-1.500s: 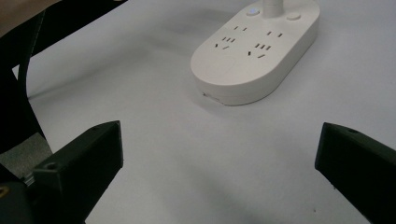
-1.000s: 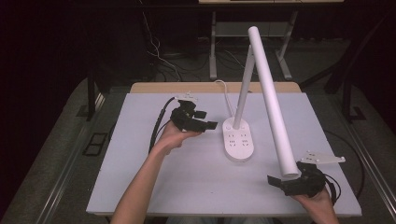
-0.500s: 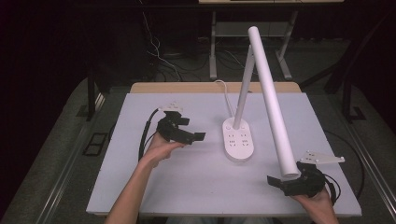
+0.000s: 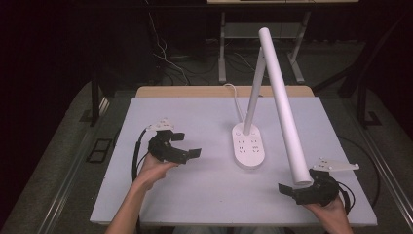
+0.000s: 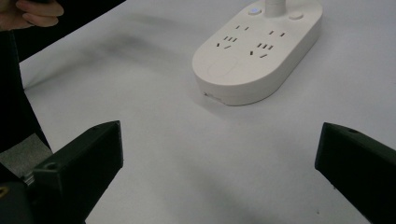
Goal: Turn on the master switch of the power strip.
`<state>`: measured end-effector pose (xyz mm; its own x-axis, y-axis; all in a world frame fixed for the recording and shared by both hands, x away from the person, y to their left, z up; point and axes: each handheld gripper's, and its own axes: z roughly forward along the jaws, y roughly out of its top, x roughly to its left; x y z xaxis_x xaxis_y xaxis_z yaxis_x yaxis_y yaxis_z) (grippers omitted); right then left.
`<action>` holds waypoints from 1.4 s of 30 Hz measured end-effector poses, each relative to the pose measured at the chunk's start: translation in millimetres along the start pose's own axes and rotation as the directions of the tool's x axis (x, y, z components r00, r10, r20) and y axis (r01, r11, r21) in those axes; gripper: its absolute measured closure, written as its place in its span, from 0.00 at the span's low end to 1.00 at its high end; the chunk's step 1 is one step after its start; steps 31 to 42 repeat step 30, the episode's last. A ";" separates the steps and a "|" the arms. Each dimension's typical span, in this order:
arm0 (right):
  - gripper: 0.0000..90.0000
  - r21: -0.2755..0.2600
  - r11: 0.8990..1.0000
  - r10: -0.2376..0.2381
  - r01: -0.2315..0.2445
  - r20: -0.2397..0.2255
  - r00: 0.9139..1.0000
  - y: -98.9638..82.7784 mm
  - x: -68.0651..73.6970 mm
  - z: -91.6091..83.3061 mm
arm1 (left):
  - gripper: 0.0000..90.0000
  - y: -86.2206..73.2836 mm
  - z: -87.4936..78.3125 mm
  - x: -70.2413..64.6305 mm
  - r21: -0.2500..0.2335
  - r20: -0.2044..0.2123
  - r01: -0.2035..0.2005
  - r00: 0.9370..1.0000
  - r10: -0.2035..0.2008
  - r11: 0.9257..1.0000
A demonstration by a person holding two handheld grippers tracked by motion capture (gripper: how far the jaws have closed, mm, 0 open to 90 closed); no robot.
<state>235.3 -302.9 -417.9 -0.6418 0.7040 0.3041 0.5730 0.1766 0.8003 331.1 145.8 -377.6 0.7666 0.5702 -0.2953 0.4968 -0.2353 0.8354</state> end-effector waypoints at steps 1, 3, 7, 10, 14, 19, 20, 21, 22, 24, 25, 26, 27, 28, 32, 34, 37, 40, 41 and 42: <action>0.00 0.001 1.000 0.002 -0.002 0.001 1.000 0.1 0.4 0.1 | 0.00 -2.5 -1.8 -1.4 0.000 0.000 0.000 1.000 0.000 1.000; 0.00 0.000 1.000 -0.004 0.004 -0.001 1.000 0.1 0.8 0.5 | 0.00 -7.4 -5.9 -4.8 -0.003 -0.006 -0.003 1.000 0.003 1.000; 0.00 0.005 1.000 -0.003 0.003 -0.002 1.000 0.2 2.4 1.3 | 0.00 -18.1 -13.4 -11.4 -0.007 -0.020 -0.005 1.000 0.005 1.000; 0.00 0.005 1.000 -0.007 0.007 -0.002 1.000 0.0 3.2 2.1 | 0.00 -26.7 -18.1 -14.2 -0.008 -0.037 -0.001 0.999 0.000 1.000; 0.00 0.011 1.000 -0.004 0.005 -0.006 1.000 0.0 3.9 2.3 | 0.00 -39.0 -24.0 -15.7 -0.011 -0.049 0.008 0.999 -0.009 1.000; 0.00 0.011 1.000 -0.011 0.011 -0.006 1.000 -0.3 4.3 2.8 | 0.00 -54.3 -30.3 -15.8 -0.024 -0.063 0.032 0.997 -0.033 0.999; 0.00 0.011 1.000 -0.012 0.012 -0.006 1.000 -0.4 4.4 3.0 | 0.00 -56.7 -31.7 -15.8 -0.026 -0.065 0.035 0.997 -0.036 0.999; 0.00 0.015 1.000 -0.012 0.012 -0.006 1.000 -0.4 4.5 3.0 | 0.00 -58.8 -32.9 -16.1 -0.028 -0.067 0.039 0.997 -0.041 0.999; 0.00 0.015 1.000 -0.012 0.012 -0.006 1.000 -0.4 4.6 3.2 | 0.00 -61.0 -33.9 -16.5 -0.034 -0.071 0.041 0.997 -0.044 0.999; 0.00 0.018 1.000 -0.011 0.011 -0.007 1.000 -0.4 4.8 3.2 | 0.00 -65.1 -36.0 -17.4 -0.046 -0.071 0.046 0.996 -0.049 0.998; 0.00 0.019 1.000 -0.012 0.012 -0.007 1.000 -0.4 4.9 3.3 | 0.00 -67.2 -37.1 -17.6 -0.046 -0.072 0.047 0.996 -0.050 0.998; 0.00 0.019 1.000 -0.012 0.012 -0.007 1.000 -0.4 4.9 3.3 | 0.00 -69.1 -37.8 -17.7 -0.047 -0.074 0.048 0.996 -0.051 0.998; 0.00 0.019 1.000 -0.012 0.012 -0.008 1.000 -0.4 5.0 3.3 | 0.00 -70.7 -37.8 -18.0 -0.054 -0.076 0.051 0.996 -0.055 0.997; 0.00 0.020 1.000 -0.013 0.013 -0.008 1.000 -0.5 5.0 3.4 | 0.00 -71.9 -38.3 -17.9 -0.052 -0.075 0.050 0.996 -0.054 0.997; 0.00 0.022 1.000 -0.014 0.014 -0.010 1.000 -0.5 5.3 3.5 | 0.00 -73.1 -38.8 -17.6 -0.052 -0.076 0.050 0.996 -0.054 0.997; 0.00 0.022 1.000 -0.014 0.014 -0.010 1.000 -0.5 5.3 3.5 | 0.00 -73.1 -38.8 -17.6 -0.052 -0.076 0.050 0.996 -0.054 0.997; 0.00 0.022 1.000 -0.014 0.014 -0.010 1.000 -0.5 5.3 3.5 | 0.00 -73.1 -38.8 -17.6 -0.052 -0.076 0.050 0.996 -0.054 0.997; 0.00 0.022 1.000 -0.014 0.014 -0.010 1.000 -0.5 5.3 3.5 | 0.00 -73.1 -38.8 -17.6 -0.052 -0.076 0.050 0.996 -0.054 0.997; 0.00 0.022 1.000 -0.014 0.014 -0.010 1.000 -0.5 5.3 3.5 | 0.00 -73.1 -38.8 -17.6 -0.052 -0.076 0.050 0.996 -0.054 0.997; 0.00 0.022 1.000 -0.014 0.014 -0.010 1.000 -0.5 5.3 3.5 | 0.00 -73.1 -38.8 -17.6 -0.052 -0.076 0.050 0.996 -0.054 0.997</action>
